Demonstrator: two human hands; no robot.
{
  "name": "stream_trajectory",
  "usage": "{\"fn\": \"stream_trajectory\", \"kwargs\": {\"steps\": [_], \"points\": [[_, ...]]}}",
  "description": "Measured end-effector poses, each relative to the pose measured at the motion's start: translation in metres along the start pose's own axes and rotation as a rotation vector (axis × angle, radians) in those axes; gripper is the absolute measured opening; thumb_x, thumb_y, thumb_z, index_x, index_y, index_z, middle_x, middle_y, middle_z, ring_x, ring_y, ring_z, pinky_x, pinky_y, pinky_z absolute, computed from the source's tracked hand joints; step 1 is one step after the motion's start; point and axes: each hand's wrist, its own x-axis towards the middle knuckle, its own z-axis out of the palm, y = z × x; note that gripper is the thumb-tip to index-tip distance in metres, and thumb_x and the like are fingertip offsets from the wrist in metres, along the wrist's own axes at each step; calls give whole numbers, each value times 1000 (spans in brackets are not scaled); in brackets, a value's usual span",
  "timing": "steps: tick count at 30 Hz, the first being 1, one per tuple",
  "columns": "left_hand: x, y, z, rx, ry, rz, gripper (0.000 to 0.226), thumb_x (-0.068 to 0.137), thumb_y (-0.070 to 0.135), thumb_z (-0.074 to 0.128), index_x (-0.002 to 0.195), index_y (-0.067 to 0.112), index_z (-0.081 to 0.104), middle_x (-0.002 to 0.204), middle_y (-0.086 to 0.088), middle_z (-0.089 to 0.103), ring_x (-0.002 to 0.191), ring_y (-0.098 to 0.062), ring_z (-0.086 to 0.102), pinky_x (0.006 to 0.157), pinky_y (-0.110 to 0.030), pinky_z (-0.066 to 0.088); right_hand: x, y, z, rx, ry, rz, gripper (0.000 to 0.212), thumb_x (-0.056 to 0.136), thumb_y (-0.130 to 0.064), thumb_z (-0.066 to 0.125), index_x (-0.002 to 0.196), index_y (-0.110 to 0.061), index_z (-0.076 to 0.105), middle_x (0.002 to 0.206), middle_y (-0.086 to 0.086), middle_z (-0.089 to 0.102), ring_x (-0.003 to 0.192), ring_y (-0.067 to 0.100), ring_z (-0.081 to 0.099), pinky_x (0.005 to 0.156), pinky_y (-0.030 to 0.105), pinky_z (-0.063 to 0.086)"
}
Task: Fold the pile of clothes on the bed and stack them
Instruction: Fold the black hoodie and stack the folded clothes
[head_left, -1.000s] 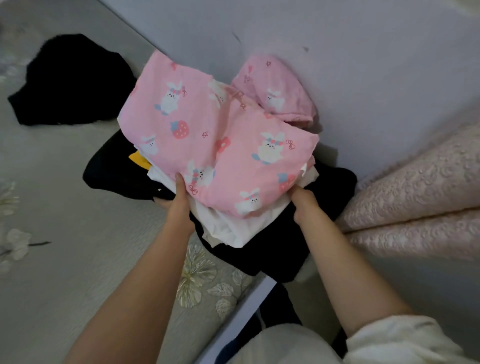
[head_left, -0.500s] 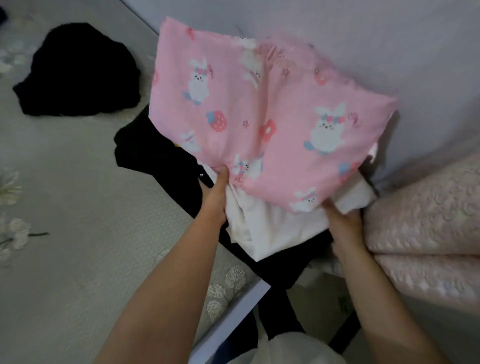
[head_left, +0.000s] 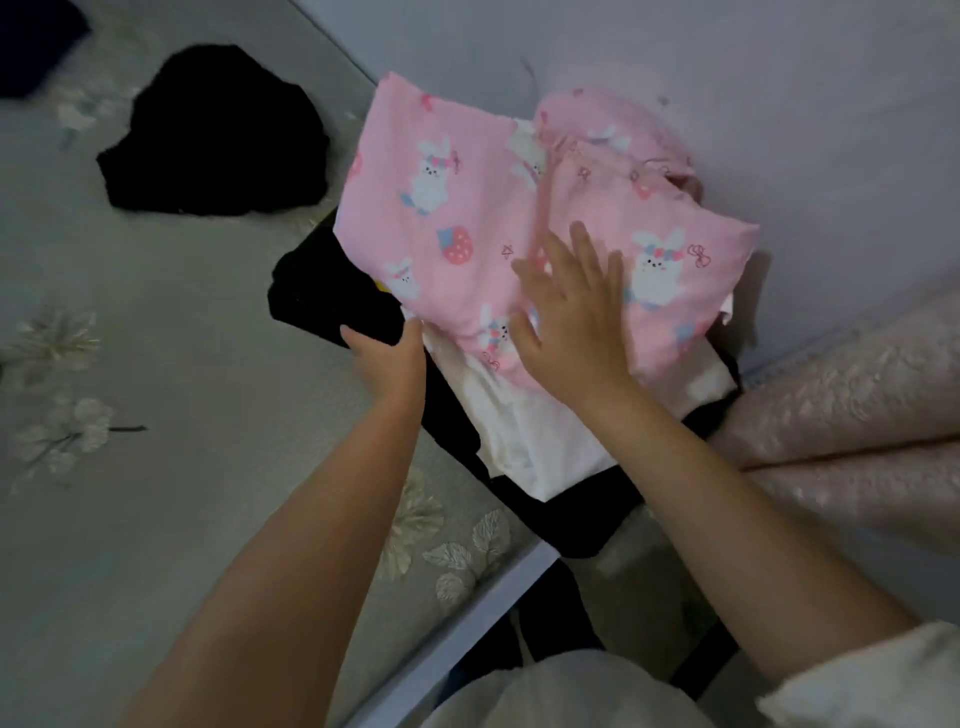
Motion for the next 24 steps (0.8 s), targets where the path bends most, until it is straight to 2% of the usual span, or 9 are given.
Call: {"fn": "stream_trajectory", "kwargs": {"steps": [1, 3, 6, 8, 10, 13, 18, 22, 24], "points": [[11, 3, -1, -59, 33, -59, 85, 84, 26, 62, 147, 7, 8, 146, -15, 31, 130, -26, 37, 102, -26, 33, 16, -1, 8, -53, -100, -4, 47, 85, -23, 55, 130, -9, 50, 149, 15, 28, 141, 37, 13, 110, 57, 4], [30, 6, -3, -110, 60, -122, 90, 83, 28, 65, 146, 7, 6, 146, -15, 30, 131, -26, 36, 107, -31, 32, 47, 2, 26, -148, -191, -55, 57, 88, -41, 50, 140, -24, 36, 155, 3, 12, 143, 28, -2, 110, 55, -2], [58, 6, -3, -159, 12, -108, 90, 83, 21, 67, 146, 6, 4, 148, -14, 27, 134, -27, 32, 111, -40, 29, 84, 1, 47, -275, -250, -127, 64, 86, -56, 42, 143, -34, 24, 157, -1, 2, 142, 28, -10, 108, 58, -8], [76, 5, -1, -171, -19, -96, 73, 87, 9, 59, 145, 5, 15, 144, -16, 35, 129, -29, 39, 108, -42, 33, 101, 0, 62, -338, -290, -147, 67, 84, -64, 35, 144, -38, 17, 157, -2, -3, 141, 30, -13, 106, 62, -7], [91, 3, 1, -170, -17, -55, 53, 90, 0, 50, 140, 2, 30, 139, -17, 43, 125, -30, 45, 106, -40, 35, 112, 2, 77, -336, -398, -119, 71, 81, -70, 30, 143, -43, 9, 156, -5, -11, 141, 30, -16, 104, 65, -4], [117, 4, 6, -215, -26, 2, 44, 93, -2, 43, 136, -1, 37, 136, -18, 46, 124, -30, 45, 103, -34, 36, 117, 11, 94, -277, -525, -41, 74, 78, -75, 29, 141, -49, 1, 153, -10, -20, 141, 29, -17, 105, 64, -3], [177, 31, 31, -267, -238, 32, 45, 93, 7, 49, 136, 9, 37, 130, -13, 52, 117, -27, 51, 94, -31, 42, 120, 16, 120, -271, -359, 32, 77, 71, -81, 19, 139, -52, -1, 153, -12, -17, 139, 24, -20, 105, 63, -8], [161, -7, 34, -147, -117, -45, 54, 95, 13, 47, 142, 1, 24, 144, -16, 36, 132, -25, 36, 110, -30, 28, 112, 17, 138, -353, -366, -28, 78, 74, -78, 29, 142, -49, 2, 155, -7, -15, 139, 29, -21, 101, 64, -14], [143, -23, 23, -167, -97, -3, 55, 95, 15, 46, 143, 1, 22, 147, -15, 32, 135, -24, 32, 112, -32, 24, 106, 17, 144, -382, -372, -39, 77, 75, -76, 29, 142, -48, 3, 155, -6, -15, 139, 30, -21, 100, 65, -15]]}}
